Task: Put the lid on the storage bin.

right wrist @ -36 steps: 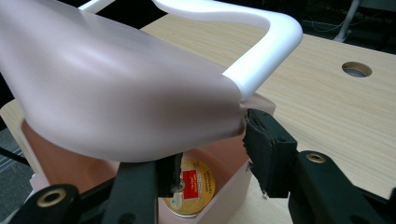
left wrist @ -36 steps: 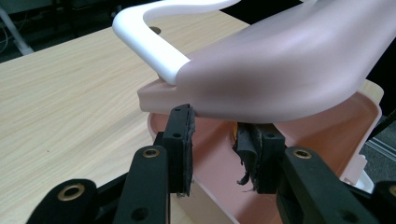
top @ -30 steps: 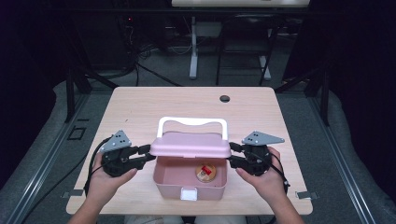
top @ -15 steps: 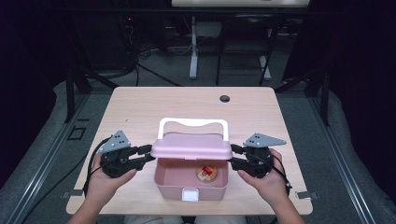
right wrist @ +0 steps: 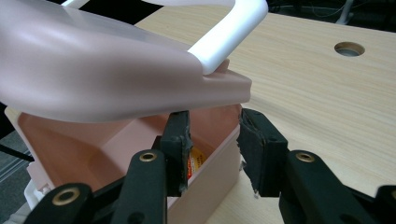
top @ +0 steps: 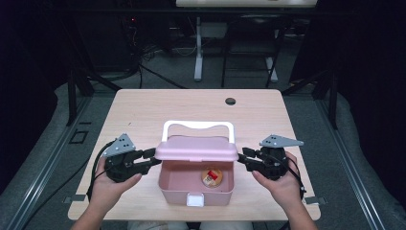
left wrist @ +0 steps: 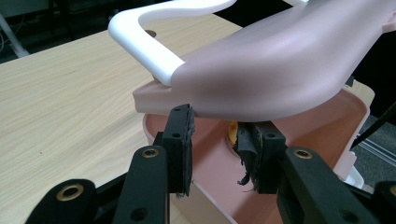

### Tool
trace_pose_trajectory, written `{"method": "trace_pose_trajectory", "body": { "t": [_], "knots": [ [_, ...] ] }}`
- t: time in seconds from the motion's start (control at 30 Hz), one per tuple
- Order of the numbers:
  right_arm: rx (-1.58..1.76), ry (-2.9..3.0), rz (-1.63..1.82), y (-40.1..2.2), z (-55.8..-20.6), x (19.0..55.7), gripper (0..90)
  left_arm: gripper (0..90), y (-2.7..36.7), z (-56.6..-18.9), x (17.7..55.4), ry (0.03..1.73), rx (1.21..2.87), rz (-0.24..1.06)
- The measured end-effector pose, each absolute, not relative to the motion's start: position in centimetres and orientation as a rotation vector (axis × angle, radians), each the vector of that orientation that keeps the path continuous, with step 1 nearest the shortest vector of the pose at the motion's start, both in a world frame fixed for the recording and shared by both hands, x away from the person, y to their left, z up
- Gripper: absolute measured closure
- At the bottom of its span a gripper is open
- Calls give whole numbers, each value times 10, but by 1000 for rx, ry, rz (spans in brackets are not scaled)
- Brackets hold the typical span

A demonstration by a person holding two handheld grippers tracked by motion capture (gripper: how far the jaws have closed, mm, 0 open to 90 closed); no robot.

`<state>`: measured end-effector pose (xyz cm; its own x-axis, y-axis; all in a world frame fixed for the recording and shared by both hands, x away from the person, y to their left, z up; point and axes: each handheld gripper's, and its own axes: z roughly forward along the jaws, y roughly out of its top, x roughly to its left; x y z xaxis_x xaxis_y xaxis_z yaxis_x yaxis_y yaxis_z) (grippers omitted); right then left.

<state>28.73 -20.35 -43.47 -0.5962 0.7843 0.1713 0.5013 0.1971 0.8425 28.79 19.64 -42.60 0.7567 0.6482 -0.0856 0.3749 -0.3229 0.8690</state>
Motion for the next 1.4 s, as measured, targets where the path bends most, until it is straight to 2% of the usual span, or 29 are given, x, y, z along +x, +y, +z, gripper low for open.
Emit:
{"method": "trace_pose_trajectory", "body": {
  "t": [0.13, 1.4],
  "knots": [
    [1223, 2163, 1321, -205, -435, 288, 666, 650, 198, -427, 287, 781, 1950, 338],
    [1271, 2128, 1369, -214, -437, 291, 654, 654, 210, -456, 269, 818, 1993, 301]
  ]
}}
